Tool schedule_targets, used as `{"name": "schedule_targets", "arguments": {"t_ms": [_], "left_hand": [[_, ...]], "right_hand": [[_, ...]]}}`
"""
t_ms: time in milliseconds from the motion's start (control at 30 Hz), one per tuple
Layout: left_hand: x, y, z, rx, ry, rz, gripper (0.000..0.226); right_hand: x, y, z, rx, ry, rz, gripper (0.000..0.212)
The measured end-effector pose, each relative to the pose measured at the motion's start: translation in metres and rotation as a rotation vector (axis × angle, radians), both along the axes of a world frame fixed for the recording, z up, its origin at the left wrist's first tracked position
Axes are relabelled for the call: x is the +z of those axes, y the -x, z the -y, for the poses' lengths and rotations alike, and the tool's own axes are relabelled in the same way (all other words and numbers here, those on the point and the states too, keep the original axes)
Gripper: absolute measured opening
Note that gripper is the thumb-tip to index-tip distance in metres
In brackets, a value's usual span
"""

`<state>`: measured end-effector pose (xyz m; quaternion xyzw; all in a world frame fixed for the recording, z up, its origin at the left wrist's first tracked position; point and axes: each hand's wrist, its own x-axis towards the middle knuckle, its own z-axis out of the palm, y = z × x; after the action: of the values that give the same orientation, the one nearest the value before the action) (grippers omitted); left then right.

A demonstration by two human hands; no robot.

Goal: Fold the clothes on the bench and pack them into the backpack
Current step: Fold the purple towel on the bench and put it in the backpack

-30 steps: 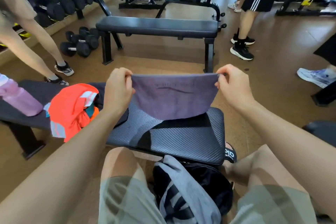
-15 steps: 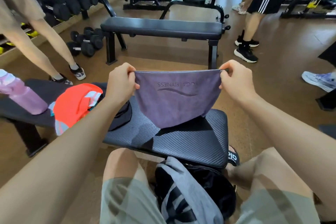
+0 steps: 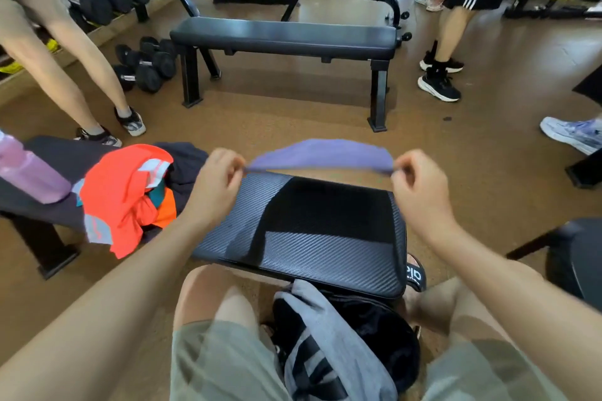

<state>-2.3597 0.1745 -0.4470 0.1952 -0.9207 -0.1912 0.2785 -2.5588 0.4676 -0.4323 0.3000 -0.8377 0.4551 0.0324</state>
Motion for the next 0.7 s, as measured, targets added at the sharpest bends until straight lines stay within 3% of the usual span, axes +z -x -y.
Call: {"name": "schedule_targets", "arguments": {"t_ms": [167,333,433,533,600,700], "left_hand": [[-0.076,-0.052,-0.006,-0.177,-0.074,0.511,0.019],[-0.088,-0.052,-0.014,-0.188,-0.108,0.745,0.017],[-0.080,-0.042,-0.013,-0.177,-0.146,0.868,0.011],[-0.073,-0.028,-0.013,-0.094,-0.219,0.757,0.011],[-0.070,-0.011,-0.014,-0.004,-0.297,0.627,0.017],[-0.070,0.024,-0.013,0.109,-0.376,0.599,0.041]], "right_hand": [[-0.093,-0.052,-0.046,0.272,-0.545,0.193,0.014],[-0.104,-0.057,-0.048,0.355,-0.746,0.139,0.009],[-0.096,-0.040,-0.040,0.436,-0.882,0.275,0.011],[-0.087,-0.016,-0.024,0.489,-0.965,0.391,0.008],[-0.080,0.005,-0.006,0.439,-0.884,0.404,0.006],[-0.078,0.037,0.022,0.243,-0.749,0.291,0.005]]}}
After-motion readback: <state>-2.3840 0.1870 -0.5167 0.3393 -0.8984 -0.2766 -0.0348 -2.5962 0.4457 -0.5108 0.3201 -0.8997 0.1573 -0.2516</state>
